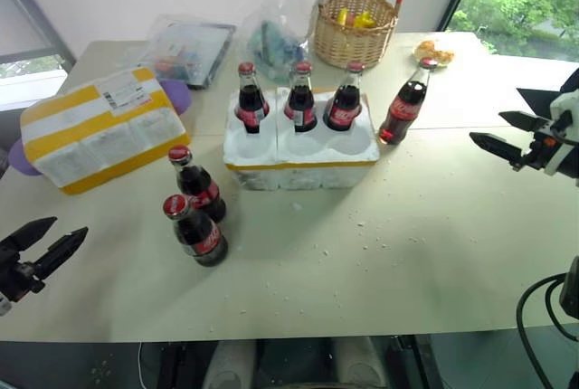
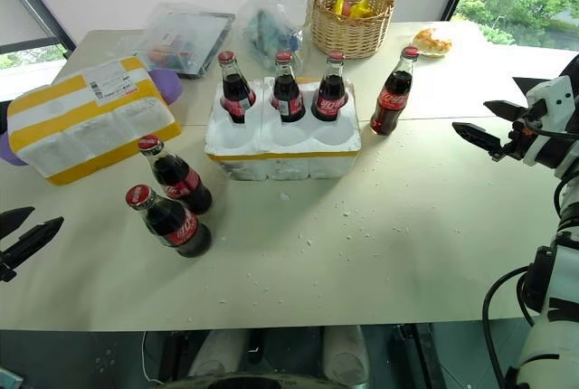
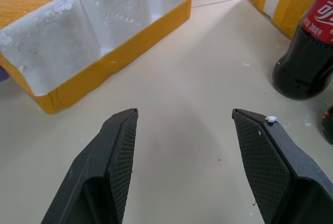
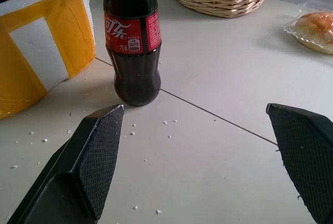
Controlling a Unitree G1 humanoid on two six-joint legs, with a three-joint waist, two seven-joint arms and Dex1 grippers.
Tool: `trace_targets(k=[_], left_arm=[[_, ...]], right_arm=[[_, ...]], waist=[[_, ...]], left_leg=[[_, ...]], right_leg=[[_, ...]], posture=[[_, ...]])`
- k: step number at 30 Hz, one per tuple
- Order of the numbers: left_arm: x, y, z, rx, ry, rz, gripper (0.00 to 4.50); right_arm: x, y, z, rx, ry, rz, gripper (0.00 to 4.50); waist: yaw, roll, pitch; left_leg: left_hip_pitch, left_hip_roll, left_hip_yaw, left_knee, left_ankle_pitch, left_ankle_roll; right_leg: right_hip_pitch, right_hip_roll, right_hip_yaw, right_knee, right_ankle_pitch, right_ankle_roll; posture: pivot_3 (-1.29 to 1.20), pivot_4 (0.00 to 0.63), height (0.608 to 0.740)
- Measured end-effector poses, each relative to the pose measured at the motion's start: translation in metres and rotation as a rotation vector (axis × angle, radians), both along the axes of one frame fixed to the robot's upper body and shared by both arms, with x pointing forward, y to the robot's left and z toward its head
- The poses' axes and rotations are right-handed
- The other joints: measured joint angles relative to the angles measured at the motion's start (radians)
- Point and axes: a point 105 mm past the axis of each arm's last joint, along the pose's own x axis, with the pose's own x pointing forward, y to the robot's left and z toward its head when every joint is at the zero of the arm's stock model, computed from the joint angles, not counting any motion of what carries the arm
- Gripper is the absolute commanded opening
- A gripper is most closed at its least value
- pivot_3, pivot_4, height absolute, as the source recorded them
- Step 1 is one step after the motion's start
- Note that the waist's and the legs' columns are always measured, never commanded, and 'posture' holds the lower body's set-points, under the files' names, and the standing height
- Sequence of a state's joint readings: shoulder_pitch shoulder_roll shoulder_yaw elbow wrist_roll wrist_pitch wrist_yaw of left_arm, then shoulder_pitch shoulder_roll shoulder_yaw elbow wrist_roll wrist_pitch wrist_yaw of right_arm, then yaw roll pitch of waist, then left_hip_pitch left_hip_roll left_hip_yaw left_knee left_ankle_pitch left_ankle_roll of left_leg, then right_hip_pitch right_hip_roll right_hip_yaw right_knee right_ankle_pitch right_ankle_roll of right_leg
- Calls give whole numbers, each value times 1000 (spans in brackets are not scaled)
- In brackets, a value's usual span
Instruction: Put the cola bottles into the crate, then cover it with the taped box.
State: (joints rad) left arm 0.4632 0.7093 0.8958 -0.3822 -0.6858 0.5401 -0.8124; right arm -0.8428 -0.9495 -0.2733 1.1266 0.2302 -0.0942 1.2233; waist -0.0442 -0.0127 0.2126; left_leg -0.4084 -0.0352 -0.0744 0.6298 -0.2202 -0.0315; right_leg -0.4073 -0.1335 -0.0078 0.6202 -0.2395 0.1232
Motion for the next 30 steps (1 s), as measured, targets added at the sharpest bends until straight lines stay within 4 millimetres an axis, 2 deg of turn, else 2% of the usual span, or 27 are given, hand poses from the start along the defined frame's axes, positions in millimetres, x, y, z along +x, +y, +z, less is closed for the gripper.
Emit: trace_targets(k=[8, 10, 12, 13, 22, 26, 30], left_arm=[[5, -5, 1, -12, -13, -26, 3012], [5, -6, 2, -19, -3, -39, 3541], [6, -5, 2, -25, 4, -42, 4389], [6, -5, 2, -30, 4, -45, 4451], [9, -12, 11, -6, 11, -127, 4451], [8, -31, 21, 9, 43, -270, 4451], [9, -37, 26, 18, 60, -325, 4451]], right_arm=[[0, 0, 1, 0, 0, 2, 4500], [-1, 0, 0, 13, 17, 14, 4500], [-4, 1, -1, 39, 43, 35, 4500], [-5, 2, -1, 46, 48, 47, 4500], [-6, 8, 7, 22, 31, 96, 4500], [-13, 19, 25, 2, 33, 203, 4500], [-19, 32, 44, -38, 17, 293, 4500]], waist=[[0, 0, 0], [0, 0, 0], [0, 0, 0], [-1, 0, 0], [-1, 0, 0], [0, 0, 0], [-1, 1, 0]], left_leg=[[0, 0, 0, 0, 0, 0], [0, 0, 0, 0, 0, 0], [0, 0, 0, 0, 0, 0], [0, 0, 0, 0, 0, 0], [1, 0, 1, 1, 0, 0], [1, 0, 1, 0, 0, 0], [1, 1, 1, 0, 0, 0]], right_leg=[[0, 0, 0, 0, 0, 0], [0, 0, 0, 0, 0, 0], [0, 0, 0, 0, 0, 0], [0, 0, 0, 0, 0, 0], [-1, 0, 1, 2, 0, 0], [-1, 0, 1, 2, 0, 0], [-2, 1, 1, 2, 0, 0]], posture=[[0, 150, 737], [0, 150, 737], [0, 150, 737], [0, 150, 737], [0, 150, 737], [0, 150, 737], [0, 150, 737]])
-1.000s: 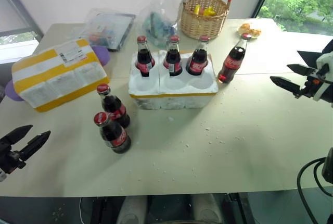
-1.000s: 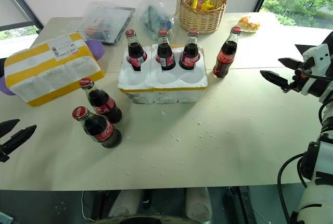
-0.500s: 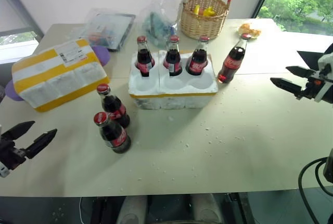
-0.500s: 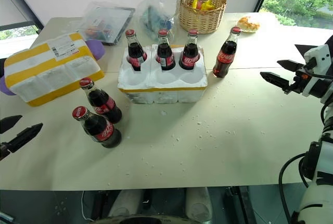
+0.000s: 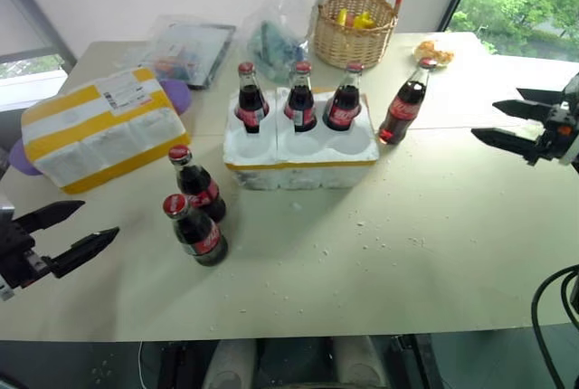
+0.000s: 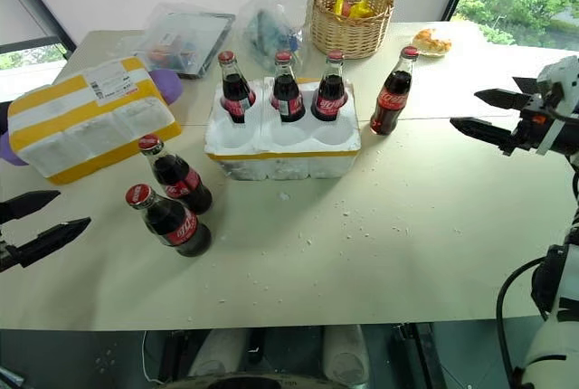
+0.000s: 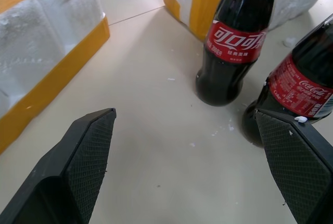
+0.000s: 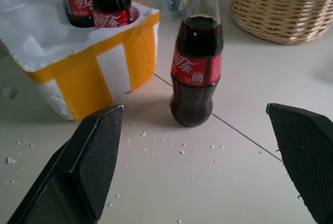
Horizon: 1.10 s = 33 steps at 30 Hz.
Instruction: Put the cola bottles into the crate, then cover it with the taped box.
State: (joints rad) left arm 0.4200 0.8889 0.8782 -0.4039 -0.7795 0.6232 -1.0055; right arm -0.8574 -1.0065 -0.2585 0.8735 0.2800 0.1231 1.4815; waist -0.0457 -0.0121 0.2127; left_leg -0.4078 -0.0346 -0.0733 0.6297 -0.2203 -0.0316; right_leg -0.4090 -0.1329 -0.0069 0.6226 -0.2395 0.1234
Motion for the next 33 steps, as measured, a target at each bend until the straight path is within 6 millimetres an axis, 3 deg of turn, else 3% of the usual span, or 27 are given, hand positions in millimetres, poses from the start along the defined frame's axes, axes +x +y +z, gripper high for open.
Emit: trace_targets(k=[8, 11, 16, 24, 33], left_arm=[[-4, -23, 4, -5, 41, -135, 4451], [-10, -34, 1, -8, 69, -195, 4451], [-11, -47, -1, -5, 76, -257, 4451], [5, -74, -20, -3, 97, -364, 4451], [19, -86, -32, 24, 100, -417, 4451]], right_arm=[[-34, 55, -1, -64, 115, 313, 4500], [-53, 84, 10, -59, 125, 449, 4500], [-65, 112, 23, -33, 115, 541, 4500], [-63, 130, 26, -2, 99, 566, 4500], [-63, 137, 27, 11, 99, 562, 4500]], waist=[[4, 0, 0], [3, 0, 0], [6, 0, 0], [23, 0, 0], [33, 0, 0]], left_leg=[[-1, 0, 0, 0, 0, 0], [0, 0, 0, 1, 0, 0], [0, 1, 0, 2, 0, 0], [-1, 1, 3, 1, 0, 0], [-1, 1, 3, 2, 0, 0]], right_leg=[[-1, 0, 0, 1, 0, 0], [-1, 0, 1, 2, 0, 0], [-1, 0, 1, 3, 0, 0], [-3, 0, 1, 3, 0, -1], [-3, 0, 2, 3, 0, 0]], posture=[[0, 150, 737], [0, 150, 737], [0, 150, 737], [0, 150, 737], [0, 150, 737]])
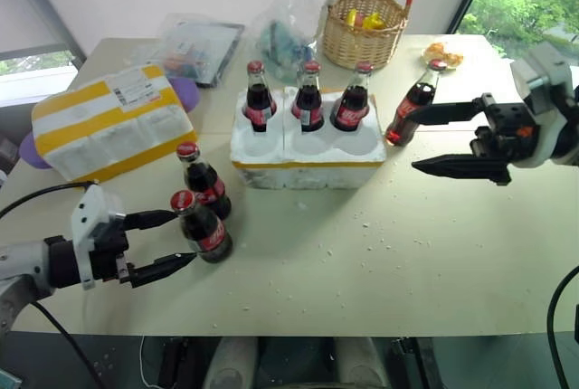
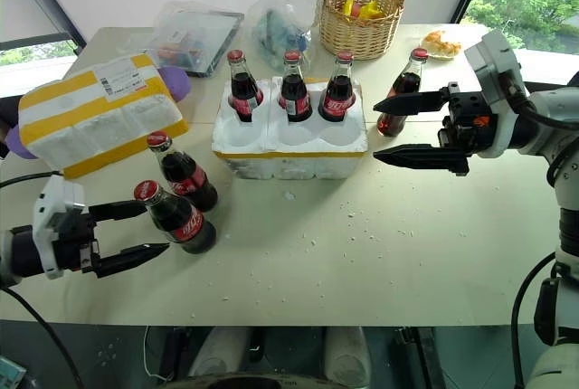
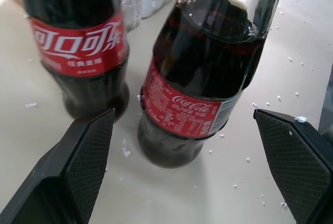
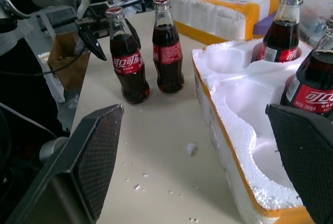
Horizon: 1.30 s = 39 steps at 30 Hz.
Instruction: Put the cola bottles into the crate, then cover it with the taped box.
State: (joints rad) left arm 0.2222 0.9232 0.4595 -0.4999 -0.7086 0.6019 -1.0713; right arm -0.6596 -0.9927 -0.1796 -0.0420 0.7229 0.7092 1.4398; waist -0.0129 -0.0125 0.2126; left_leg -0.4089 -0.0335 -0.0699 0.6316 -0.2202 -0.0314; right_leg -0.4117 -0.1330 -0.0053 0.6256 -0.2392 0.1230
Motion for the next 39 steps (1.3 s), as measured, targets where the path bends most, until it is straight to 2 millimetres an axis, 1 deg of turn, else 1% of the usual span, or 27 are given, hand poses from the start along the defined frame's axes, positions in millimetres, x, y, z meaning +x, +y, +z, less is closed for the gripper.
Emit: trace_targets(k=[2, 6, 13, 18, 29, 30, 31, 33, 39], left_arm=[[1, -1, -2, -2, 7, -4, 4451], [3, -2, 2, -2, -9, -10, 4451], [5, -3, 3, -8, -9, -12, 4451], [5, -12, -8, 5, 25, -54, 4451], [9, -21, -15, 3, 40, -79, 4451], [10, -22, -15, 1, 38, -80, 3938], [10, -22, -15, 1, 35, -79, 3648], [10, -23, -14, -5, 32, -81, 2831], [10, -23, -14, -6, 32, -79, 2831]], right_arm=[[-1, 0, -2, 2, 8, -4, 4500], [-1, 0, -7, 7, 24, -14, 4500], [-1, -1, -8, 15, 25, -18, 4500], [-1, -1, -7, 15, 22, -17, 4500], [1, 0, -7, 20, 19, -29, 4500], [1, 1, -7, 21, 16, -28, 4500], [0, 1, -7, 22, 15, -27, 4500], [0, 2, -6, 25, 13, -27, 4500], [1, 3, -6, 28, 10, -31, 4500]], waist=[[0, 0, 0], [-1, 0, 0], [0, 0, 0], [-1, 0, 0], [0, 0, 0], [0, 0, 0], [0, 0, 0], [0, 0, 0], [0, 0, 0]], left_leg=[[0, 0, 0, 0, 0, 0], [0, 0, 0, 0, 0, 0], [0, 0, 0, 0, 0, 0], [0, 0, 0, 0, 0, 0], [0, 0, 0, 0, 0, 0], [0, 0, 0, 0, 0, 0], [0, 0, 0, 0, 0, 0], [0, 0, 0, 0, 0, 0], [0, 0, 0, 0, 0, 0]], right_leg=[[0, 0, 0, 0, 0, 0], [0, 0, 0, 0, 0, 0], [0, 0, 0, 0, 0, 0], [0, 0, 0, 0, 0, 0], [0, 0, 0, 0, 0, 0], [0, 0, 0, 0, 0, 0], [0, 0, 0, 0, 0, 0], [0, 0, 0, 0, 0, 0], [0, 0, 0, 0, 0, 0]], posture=[[0, 150, 737], [0, 150, 737], [0, 150, 737], [0, 150, 737], [0, 150, 737], [0, 150, 737], [0, 150, 737], [0, 150, 737], [0, 150, 737]])
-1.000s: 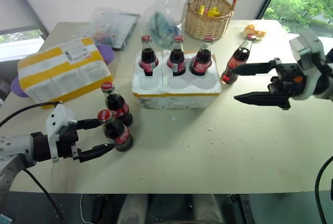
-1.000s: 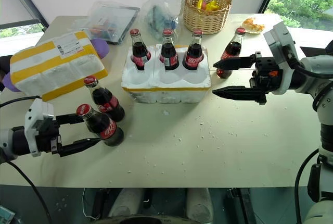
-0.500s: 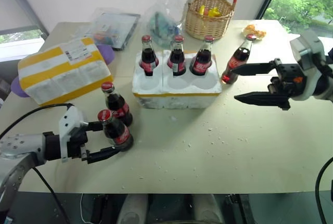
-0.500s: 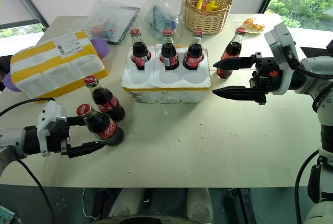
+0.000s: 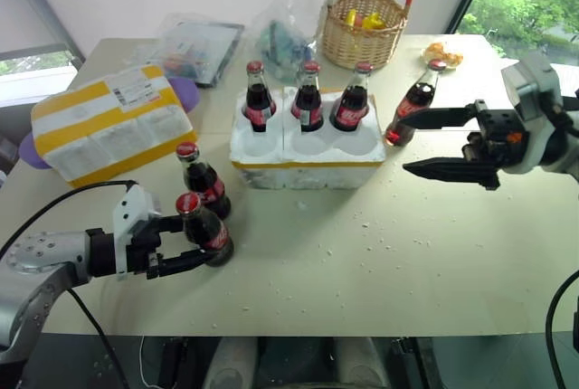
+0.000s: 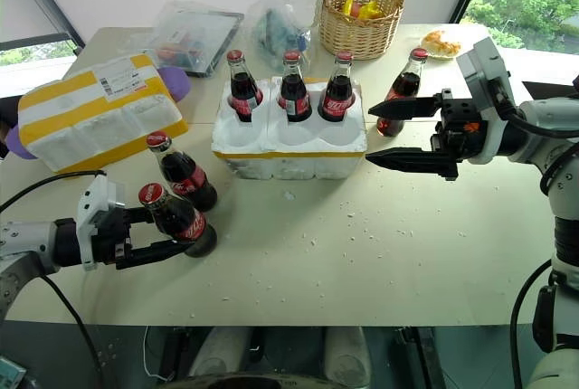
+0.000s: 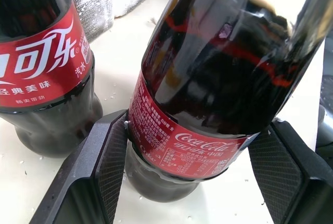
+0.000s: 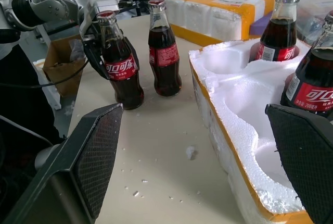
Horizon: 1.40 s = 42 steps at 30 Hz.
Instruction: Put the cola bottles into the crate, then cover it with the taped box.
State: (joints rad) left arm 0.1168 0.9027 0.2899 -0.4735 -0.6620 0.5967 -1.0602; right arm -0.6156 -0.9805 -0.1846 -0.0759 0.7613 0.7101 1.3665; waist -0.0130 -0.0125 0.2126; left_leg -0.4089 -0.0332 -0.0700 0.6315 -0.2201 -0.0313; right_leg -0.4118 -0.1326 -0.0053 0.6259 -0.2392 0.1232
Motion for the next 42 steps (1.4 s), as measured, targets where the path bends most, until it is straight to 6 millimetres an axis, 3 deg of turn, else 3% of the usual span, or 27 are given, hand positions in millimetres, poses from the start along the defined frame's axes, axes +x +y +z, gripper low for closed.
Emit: trace_targets(k=[12, 27, 36, 42], left_arm=[[-6, 5, 11, -1, 42, -18, 2831], [2, -9, 100, 52, -68, -289, 2831], [6, -24, 140, 8, -15, -437, 2831], [10, -28, 179, -15, -37, -498, 2831]], right_arm=[[1, 3, -2, 12, 5, 6, 4500], [2, 3, -7, 24, 22, -5, 4500], [0, 0, -11, 36, 30, -23, 4500], [-1, -2, -12, 47, 30, -33, 4500]], waist=[[0, -1, 0], [-1, -1, 1], [-6, -2, 2], [-5, -3, 2]], left_leg=[[0, 0, 0, 0, 0, 0], [-1, 1, 0, 0, 0, 0], [-1, 7, 0, 0, 0, 0], [-1, 12, -1, 0, 0, 0]], right_leg=[[-1, 0, 0, 0, 0, 0], [-2, 2, 0, 1, 0, 1], [-3, 9, 0, 3, 2, 4], [-4, 14, 0, 4, 2, 2]], posture=[[0, 150, 737], [0, 150, 737], [0, 150, 737], [0, 150, 737]])
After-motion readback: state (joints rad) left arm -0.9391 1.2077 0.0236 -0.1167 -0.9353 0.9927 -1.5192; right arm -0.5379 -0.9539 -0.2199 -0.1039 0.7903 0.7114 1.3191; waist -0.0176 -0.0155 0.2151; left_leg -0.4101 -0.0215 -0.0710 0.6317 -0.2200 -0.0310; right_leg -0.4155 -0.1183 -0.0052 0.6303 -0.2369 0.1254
